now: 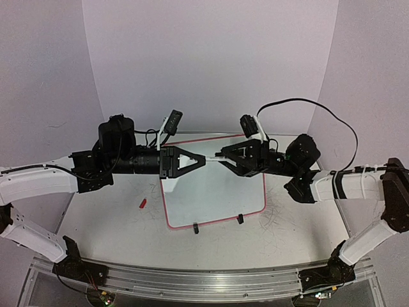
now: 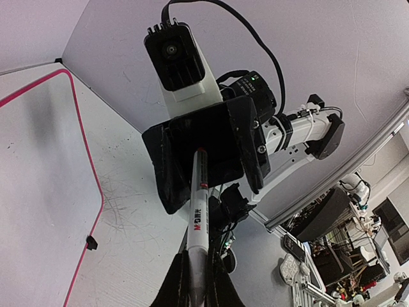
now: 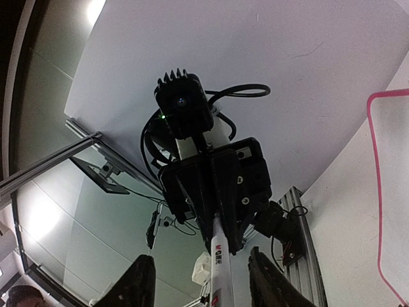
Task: Write a sentence on the whiteboard
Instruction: Pass from the left arm to the right
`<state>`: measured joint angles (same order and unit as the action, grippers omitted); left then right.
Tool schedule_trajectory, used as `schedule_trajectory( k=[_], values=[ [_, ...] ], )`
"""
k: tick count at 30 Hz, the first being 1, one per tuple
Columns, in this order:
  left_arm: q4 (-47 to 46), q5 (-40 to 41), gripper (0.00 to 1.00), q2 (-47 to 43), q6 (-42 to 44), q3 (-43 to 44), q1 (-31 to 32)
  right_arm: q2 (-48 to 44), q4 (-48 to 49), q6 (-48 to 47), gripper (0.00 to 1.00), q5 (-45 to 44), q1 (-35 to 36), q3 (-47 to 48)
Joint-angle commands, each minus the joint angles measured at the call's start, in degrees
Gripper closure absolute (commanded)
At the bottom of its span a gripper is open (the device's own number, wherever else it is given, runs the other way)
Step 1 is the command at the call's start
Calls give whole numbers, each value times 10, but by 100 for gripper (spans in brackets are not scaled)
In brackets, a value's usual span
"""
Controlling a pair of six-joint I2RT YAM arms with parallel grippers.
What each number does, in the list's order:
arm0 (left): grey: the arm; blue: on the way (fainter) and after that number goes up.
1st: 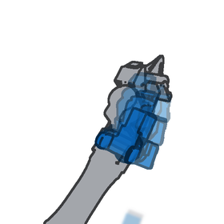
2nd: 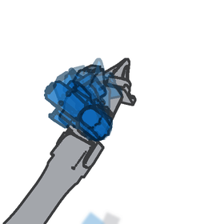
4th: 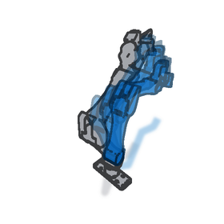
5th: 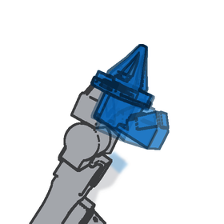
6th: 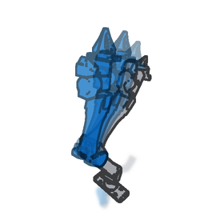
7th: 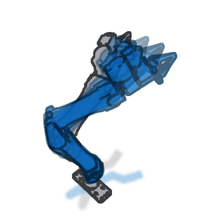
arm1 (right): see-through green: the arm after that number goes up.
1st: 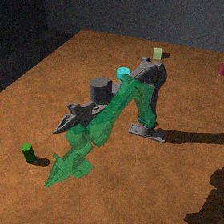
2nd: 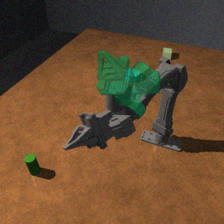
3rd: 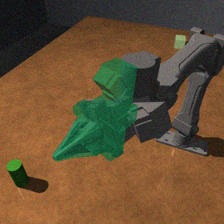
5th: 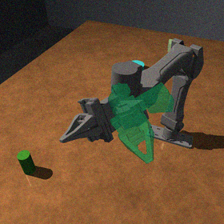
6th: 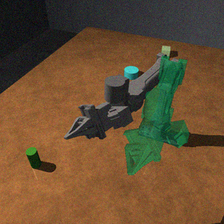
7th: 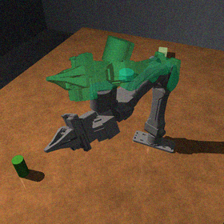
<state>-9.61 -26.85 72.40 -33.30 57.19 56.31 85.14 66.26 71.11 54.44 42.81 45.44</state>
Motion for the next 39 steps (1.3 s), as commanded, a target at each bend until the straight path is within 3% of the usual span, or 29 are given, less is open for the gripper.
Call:
schedule_trajectory(
  k=[1,6,10,16,19,23,26,29,39],
  values=[
    [-30,-7,100,-10,-4,-2,-1,6,36,0,56,33,5,24],
    [-29,-16,100,-16,-7,-6,-2,12,36,-5,63,22,5,16],
    [-30,-14,100,-22,-11,-15,-1,26,46,4,76,23,5,19],
    [-30,-17,100,-15,-12,-13,-1,30,60,9,84,36,9,30],
    [-31,-21,100,-11,-12,-11,-1,31,60,10,85,37,10,31],
    [-30,-19,100,-11,-12,-12,-1,37,60,9,80,49,12,33],
    [-30,-17,100,-14,-13,-12,-1,43,60,8,88,59,13,32],
    [-30,-19,100,-16,-12,-14,-2,44,60,5,91,72,14,32],
    [-30,-27,100,-16,-17,-20,-2,47,60,-5,83,104,14,32]
  ],
)
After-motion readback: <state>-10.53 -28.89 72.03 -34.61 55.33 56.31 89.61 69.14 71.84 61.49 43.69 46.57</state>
